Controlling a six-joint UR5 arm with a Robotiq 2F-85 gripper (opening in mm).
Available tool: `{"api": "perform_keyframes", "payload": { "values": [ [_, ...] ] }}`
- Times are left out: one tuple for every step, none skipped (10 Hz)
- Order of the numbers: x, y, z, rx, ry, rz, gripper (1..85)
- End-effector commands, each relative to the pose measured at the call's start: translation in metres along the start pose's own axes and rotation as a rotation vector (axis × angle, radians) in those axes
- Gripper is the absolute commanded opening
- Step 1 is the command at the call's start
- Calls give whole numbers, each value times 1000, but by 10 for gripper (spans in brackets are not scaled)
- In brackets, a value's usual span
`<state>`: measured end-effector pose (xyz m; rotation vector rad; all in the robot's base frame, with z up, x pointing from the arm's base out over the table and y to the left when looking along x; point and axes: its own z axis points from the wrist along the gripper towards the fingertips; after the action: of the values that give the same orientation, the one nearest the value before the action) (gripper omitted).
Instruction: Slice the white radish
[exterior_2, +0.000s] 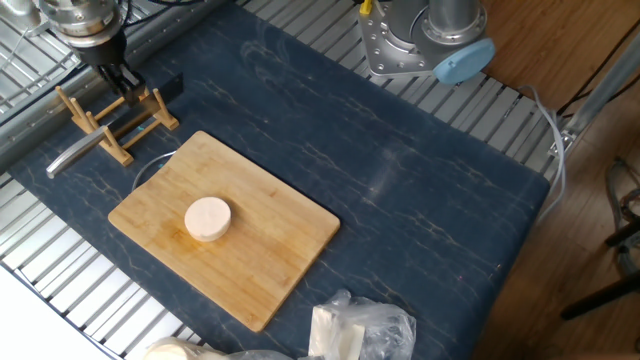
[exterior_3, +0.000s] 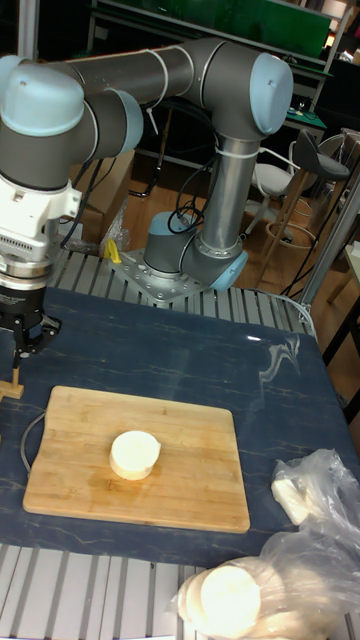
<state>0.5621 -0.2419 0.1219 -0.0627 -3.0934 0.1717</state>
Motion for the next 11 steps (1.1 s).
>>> {"api": "perform_keyframes", "payload": {
  "values": [
    [-1,-4,9,15,2,4,367],
    [-1,-5,13,24,-3,7,363],
    [-1,-5,14,27,-2,13,363],
    [-2,-3,16,25,-2,19,363],
    [-3,-1,19,25,-3,26,363],
    [-5,1,22,27,-5,32,360],
    [-4,0,24,33,-4,32,357],
    [-4,-1,25,36,-3,31,357],
    [-4,-1,28,36,-4,29,357],
    [-4,0,31,37,-9,32,357],
    [-5,-2,34,42,-12,31,357]
  ]
}}
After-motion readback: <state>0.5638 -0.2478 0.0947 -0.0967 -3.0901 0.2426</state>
